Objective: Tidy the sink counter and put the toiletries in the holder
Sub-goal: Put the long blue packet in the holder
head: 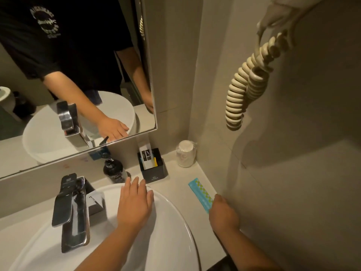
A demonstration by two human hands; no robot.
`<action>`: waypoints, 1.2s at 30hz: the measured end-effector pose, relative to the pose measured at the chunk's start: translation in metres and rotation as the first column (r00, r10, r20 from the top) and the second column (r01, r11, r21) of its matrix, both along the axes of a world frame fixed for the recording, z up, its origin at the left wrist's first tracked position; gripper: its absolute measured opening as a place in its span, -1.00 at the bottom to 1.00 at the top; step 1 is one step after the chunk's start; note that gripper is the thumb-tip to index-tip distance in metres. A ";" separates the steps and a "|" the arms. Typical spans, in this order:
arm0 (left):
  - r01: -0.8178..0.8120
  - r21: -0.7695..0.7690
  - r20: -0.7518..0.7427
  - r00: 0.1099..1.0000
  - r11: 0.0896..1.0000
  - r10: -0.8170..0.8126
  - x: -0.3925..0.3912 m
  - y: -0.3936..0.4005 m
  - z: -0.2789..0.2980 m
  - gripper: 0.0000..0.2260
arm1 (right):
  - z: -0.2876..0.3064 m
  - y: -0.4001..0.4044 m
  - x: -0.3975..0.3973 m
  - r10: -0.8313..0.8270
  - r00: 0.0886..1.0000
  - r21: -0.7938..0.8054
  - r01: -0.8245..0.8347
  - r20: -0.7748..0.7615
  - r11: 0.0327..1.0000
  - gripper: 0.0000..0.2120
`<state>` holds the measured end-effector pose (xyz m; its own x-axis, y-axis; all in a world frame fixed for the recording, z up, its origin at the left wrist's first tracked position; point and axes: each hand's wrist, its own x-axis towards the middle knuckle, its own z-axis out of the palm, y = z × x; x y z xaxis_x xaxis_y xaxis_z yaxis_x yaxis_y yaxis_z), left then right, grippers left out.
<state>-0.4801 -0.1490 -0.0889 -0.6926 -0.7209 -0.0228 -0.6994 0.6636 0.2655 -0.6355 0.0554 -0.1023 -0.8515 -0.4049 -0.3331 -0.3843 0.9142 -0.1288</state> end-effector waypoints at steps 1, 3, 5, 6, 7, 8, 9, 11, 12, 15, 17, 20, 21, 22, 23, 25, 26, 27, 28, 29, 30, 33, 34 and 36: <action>-0.001 -0.001 -0.006 1.000 1.000 0.001 0.000 0.000 0.000 -0.38 | -0.002 0.000 -0.002 -0.009 1.000 0.001 0.009 0.027 1.000 -0.79; -0.006 0.005 -0.014 1.000 1.000 0.006 0.000 0.000 0.001 -0.37 | -0.006 0.001 -0.005 -0.038 0.993 -0.064 0.046 0.114 0.997 -0.88; -0.003 0.015 -0.011 1.000 1.000 0.004 0.000 0.001 0.002 -0.35 | -0.008 0.004 -0.008 -0.102 0.964 -0.219 0.158 0.248 0.963 -0.86; -0.002 0.024 -0.013 1.000 1.000 0.002 0.000 0.001 0.003 -0.34 | -0.004 0.005 -0.010 -0.135 0.931 -0.316 0.248 0.339 0.916 -0.78; -0.003 0.033 -0.019 1.000 0.999 0.004 0.000 0.001 0.004 -0.33 | 0.004 0.004 -0.010 -0.148 0.891 -0.415 0.340 0.429 0.844 -0.72; -0.009 0.048 -0.020 1.000 0.999 0.010 0.000 0.001 0.006 -0.33 | 0.015 0.000 -0.011 -0.135 0.859 -0.505 0.409 0.494 0.760 -0.69; -0.018 0.068 -0.023 1.000 0.998 0.019 0.000 0.001 0.007 -0.34 | 0.027 -0.005 -0.012 -0.089 0.835 -0.573 0.446 0.542 0.688 -0.70; -0.061 0.129 -0.056 0.996 0.990 0.069 -0.002 -0.001 0.010 -0.46 | 0.060 -0.022 -0.013 0.042 0.809 -0.642 0.432 0.586 0.633 -0.72; -0.086 0.177 -0.092 0.990 0.980 0.104 -0.003 -0.001 0.013 -0.53 | 0.077 -0.032 -0.013 0.109 0.801 -0.664 0.402 0.589 0.631 -0.71; -0.110 0.351 -0.347 0.907 0.930 0.239 -0.009 0.002 0.036 -0.62 | 0.109 -0.066 -0.016 0.241 0.781 -0.711 0.332 0.575 0.620 -0.70; -0.082 0.479 -0.499 0.794 0.874 0.347 -0.014 0.009 0.061 -0.68 | 0.120 -0.090 -0.015 0.289 0.782 -0.726 0.280 0.552 0.628 -0.75; -0.019 0.597 -0.579 0.681 0.802 0.448 -0.024 0.009 0.091 -0.81 | 0.132 -0.124 -0.013 0.372 0.790 -0.765 0.183 0.488 0.617 -0.80; -0.004 0.616 -0.591 0.659 0.787 0.466 -0.026 0.005 0.097 -0.83 | 0.135 -0.133 -0.011 0.402 0.790 -0.781 0.150 0.464 0.606 -0.82; 0.000 0.627 -0.596 0.643 0.779 0.480 -0.029 0.000 0.101 -0.84 | 0.137 -0.142 -0.011 0.427 0.790 -0.795 0.121 0.440 0.595 -0.83; -0.007 0.633 -0.597 0.632 0.774 0.494 -0.032 -0.005 0.105 -0.84 | 0.138 -0.150 -0.010 0.445 0.793 -0.805 0.095 0.417 0.586 -0.83; -0.053 0.619 -0.590 0.626 0.784 0.509 -0.037 -0.016 0.110 -0.85 | 0.140 -0.163 -0.011 0.469 0.800 -0.813 0.039 0.374 0.580 -0.83; -0.083 0.611 -0.585 0.623 0.787 0.519 -0.040 -0.021 0.112 -0.87 | 0.140 -0.170 -0.013 0.478 0.803 -0.817 0.020 0.356 0.576 -0.84; -0.111 0.607 -0.578 0.618 0.787 0.533 -0.042 -0.026 0.113 -0.88 | 0.141 -0.177 -0.014 0.484 0.806 -0.824 0.008 0.341 0.567 -0.85; -0.137 0.601 -0.572 0.614 0.787 0.544 -0.046 -0.032 0.113 -0.89 | 0.140 -0.183 -0.016 0.485 0.809 -0.829 0.006 0.333 0.560 -0.88; -0.157 0.599 -0.568 0.607 0.785 0.555 -0.049 -0.037 0.113 -0.90 | 0.138 -0.189 -0.018 0.483 0.812 -0.834 0.010 0.329 0.551 -0.90; -0.174 0.593 -0.568 0.602 0.786 0.562 -0.053 -0.041 0.112 -0.90 | 0.135 -0.195 -0.021 0.478 0.817 -0.838 0.011 0.321 0.545 -0.92; -0.211 0.552 -0.573 0.606 0.806 0.552 -0.064 -0.051 0.106 -0.87 | 0.127 -0.206 -0.028 0.461 0.844 -0.847 -0.013 0.276 0.532 -0.95; -0.220 0.540 -0.572 0.613 0.813 0.545 -0.066 -0.053 0.103 -0.87 | 0.125 -0.208 -0.029 0.457 0.850 -0.848 -0.023 0.262 0.529 -0.93; -0.231 0.527 -0.559 0.630 0.818 0.538 -0.071 -0.057 0.095 -0.86 | 0.119 -0.210 -0.032 0.446 0.863 -0.842 -0.048 0.236 0.538 -0.84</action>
<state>-0.5506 -0.2061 0.0062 -0.2870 -0.9579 -0.0067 -0.3975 0.1127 0.9107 -0.6672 -0.1549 0.0164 -0.5480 -0.8362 -0.0220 -0.3111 0.2282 -0.9226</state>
